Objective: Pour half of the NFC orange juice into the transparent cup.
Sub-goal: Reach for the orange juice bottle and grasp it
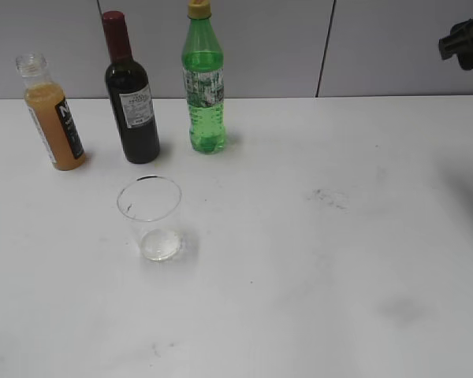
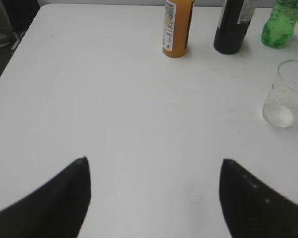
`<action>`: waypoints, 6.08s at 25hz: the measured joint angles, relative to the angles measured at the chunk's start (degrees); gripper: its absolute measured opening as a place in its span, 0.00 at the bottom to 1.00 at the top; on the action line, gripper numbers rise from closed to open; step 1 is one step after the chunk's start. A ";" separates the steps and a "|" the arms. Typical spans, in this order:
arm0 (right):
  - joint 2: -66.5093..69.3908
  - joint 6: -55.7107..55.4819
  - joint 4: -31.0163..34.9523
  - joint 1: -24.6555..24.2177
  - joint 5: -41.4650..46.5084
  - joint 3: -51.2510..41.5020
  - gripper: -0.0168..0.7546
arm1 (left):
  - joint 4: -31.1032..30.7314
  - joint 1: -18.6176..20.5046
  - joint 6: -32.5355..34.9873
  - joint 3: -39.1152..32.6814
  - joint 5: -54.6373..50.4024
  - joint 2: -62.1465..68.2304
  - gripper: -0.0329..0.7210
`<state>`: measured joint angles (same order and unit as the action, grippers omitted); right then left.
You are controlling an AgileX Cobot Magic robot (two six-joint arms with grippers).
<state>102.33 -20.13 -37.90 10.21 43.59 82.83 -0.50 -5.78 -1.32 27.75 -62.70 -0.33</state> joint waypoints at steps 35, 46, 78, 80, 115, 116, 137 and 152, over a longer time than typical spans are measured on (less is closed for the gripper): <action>-50.58 24.39 34.73 -8.93 18.65 -36.64 0.79 | 0.00 0.00 0.00 0.00 0.00 0.00 0.87; -71.22 23.58 37.90 -8.93 14.78 -52.55 0.79 | 0.00 0.00 0.00 0.00 0.00 0.00 0.87; -102.66 23.58 37.90 -8.93 15.69 -54.06 0.79 | 0.00 0.00 0.00 0.00 0.00 0.00 0.81; -102.66 23.58 37.90 -8.93 15.69 -54.06 0.79 | 0.00 0.00 0.00 0.00 0.00 0.00 0.78; -102.66 23.58 37.90 -8.93 15.69 -54.06 0.79 | 0.02 0.00 2.63 0.68 3.37 3.56 0.89; -102.66 23.58 37.90 -8.93 15.69 -54.06 0.79 | -0.04 0.00 2.63 0.68 5.21 4.17 0.89; -102.66 23.58 37.90 -8.93 15.73 -54.06 0.79 | -5.37 0.00 2.79 0.63 42.31 26.03 0.86; -102.66 23.58 37.90 -8.93 15.73 -54.06 0.79 | -1.87 0.00 2.79 0.63 68.92 46.73 0.84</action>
<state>-0.33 3.44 0.00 1.28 59.32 28.77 -2.37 -5.78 1.46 28.38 6.22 46.40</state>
